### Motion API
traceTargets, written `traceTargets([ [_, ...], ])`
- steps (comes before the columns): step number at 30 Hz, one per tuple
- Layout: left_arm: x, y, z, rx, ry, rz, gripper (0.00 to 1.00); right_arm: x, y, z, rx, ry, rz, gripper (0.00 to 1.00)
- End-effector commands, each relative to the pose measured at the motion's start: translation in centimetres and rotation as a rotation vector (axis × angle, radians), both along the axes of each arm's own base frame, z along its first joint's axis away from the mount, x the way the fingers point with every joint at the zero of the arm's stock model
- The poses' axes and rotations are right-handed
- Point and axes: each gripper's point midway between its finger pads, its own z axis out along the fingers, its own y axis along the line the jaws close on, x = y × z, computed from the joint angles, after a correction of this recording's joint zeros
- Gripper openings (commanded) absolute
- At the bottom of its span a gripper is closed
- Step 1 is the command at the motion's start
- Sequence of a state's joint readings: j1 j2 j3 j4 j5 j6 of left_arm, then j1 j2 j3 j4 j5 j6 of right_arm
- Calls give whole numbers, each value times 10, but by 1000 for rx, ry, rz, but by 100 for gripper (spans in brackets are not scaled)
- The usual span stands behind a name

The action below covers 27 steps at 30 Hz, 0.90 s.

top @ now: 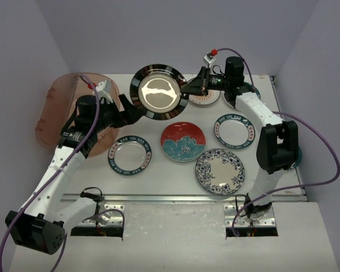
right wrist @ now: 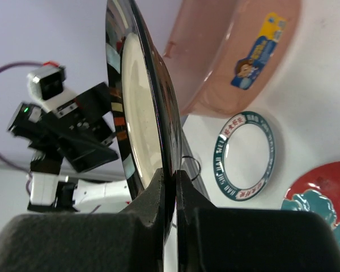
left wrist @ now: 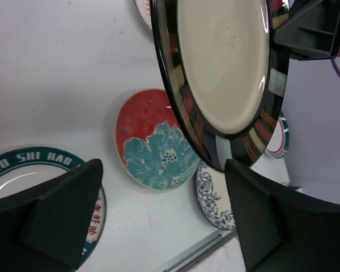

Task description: Place the plates into the plastic bin on the countertop

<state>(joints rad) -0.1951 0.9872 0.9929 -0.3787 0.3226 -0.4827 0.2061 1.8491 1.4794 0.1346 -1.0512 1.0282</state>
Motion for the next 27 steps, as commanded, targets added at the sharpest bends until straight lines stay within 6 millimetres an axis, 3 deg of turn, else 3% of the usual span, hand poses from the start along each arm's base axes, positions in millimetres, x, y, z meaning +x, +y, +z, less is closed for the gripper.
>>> traceTargets([
  [1,5,-25,40,-128,-105,-108,74,-41,-5,64,93,-193,152,0],
  [2,7,-25,41,-129,-106,-107,74,-43,-5,65,94,-196,152,0],
  [4,10,-29,45,-145,-115,-130,48,-45,-6,66,94,-200,149,0],
  [8,12,-34,58,-176,-147,-149,19,-48,-6,66,98,-192,155,0],
  [9,12,-35,59,-182,-151,-153,16,-48,-6,66,98,-193,154,0],
  [13,13,-32,67,-205,-181,-128,9,-50,-7,64,98,-192,155,0],
  [18,16,-27,78,-225,-214,-81,16,-55,-7,58,95,-184,158,0],
  [20,16,-29,84,-254,-229,-84,44,-58,-8,57,95,-184,155,0],
  [21,16,-30,88,-265,-243,-91,46,-59,-8,56,97,-185,156,0],
  [24,18,-32,93,-285,-258,-99,39,-64,-8,56,105,-185,158,0],
  [25,18,-32,93,-286,-260,-102,19,-64,-8,57,105,-187,159,0],
  [27,20,-33,93,-284,-257,-102,2,-65,-8,57,107,-189,160,0],
])
